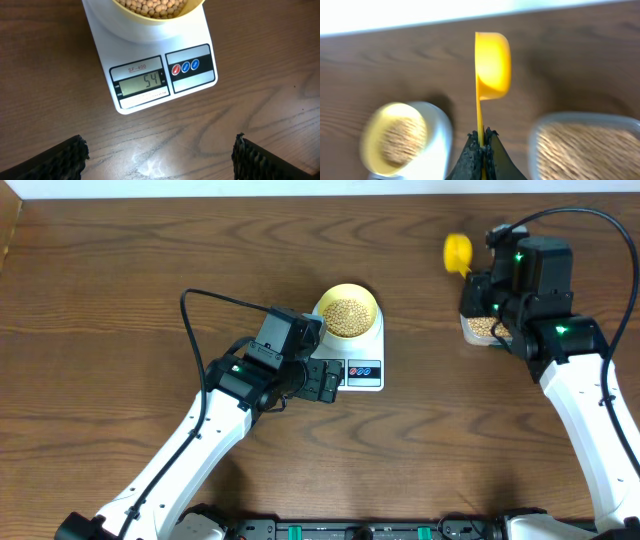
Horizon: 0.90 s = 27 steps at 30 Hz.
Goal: Scoop item into bowl and weigh 50g on scale
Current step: 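Dip the scoop into the chickpea tub to fill it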
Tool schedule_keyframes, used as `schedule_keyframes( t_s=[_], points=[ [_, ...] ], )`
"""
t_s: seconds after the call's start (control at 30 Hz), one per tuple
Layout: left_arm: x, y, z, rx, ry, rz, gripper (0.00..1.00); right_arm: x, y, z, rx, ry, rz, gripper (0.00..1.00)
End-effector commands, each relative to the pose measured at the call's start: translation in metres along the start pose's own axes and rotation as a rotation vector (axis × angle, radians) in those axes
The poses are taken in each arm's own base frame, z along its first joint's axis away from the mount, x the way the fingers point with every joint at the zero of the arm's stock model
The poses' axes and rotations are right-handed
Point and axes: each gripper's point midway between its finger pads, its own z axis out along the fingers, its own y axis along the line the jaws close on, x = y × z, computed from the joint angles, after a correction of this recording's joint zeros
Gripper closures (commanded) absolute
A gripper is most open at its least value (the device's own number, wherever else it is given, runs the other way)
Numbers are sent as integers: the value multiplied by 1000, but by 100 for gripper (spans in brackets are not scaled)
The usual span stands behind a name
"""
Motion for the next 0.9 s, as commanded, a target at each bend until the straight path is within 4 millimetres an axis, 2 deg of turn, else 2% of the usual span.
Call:
schedule_keyframes(
  t_s=[0.0,0.1,0.17,0.53,0.63,0.77,0.87],
  points=[
    [2,-2,-2,12,-2,6,6,-18,45,-12,-245,-54,76,99],
    [2,-2,-2,12,-2,6,6,-35,64,-19,-356,-113,55,99],
    [2,-2,-2,12,-2,6,6,-41,68,-21,-369,-143,42,99],
    [2,-2,-2,12,-2,6,6,-56,69,-13,-372,-213,-24,99],
    [2,-2,-2,12,-2,6,6,-61,57,-8,-300,-241,-17,99],
    [2,-2,-2,12,-2,6,6,-69,24,-1,-111,-283,-16,99],
    [2,-2,-2,12,-2,6,6,-75,0,-2,-11,-312,7,99]
  ],
)
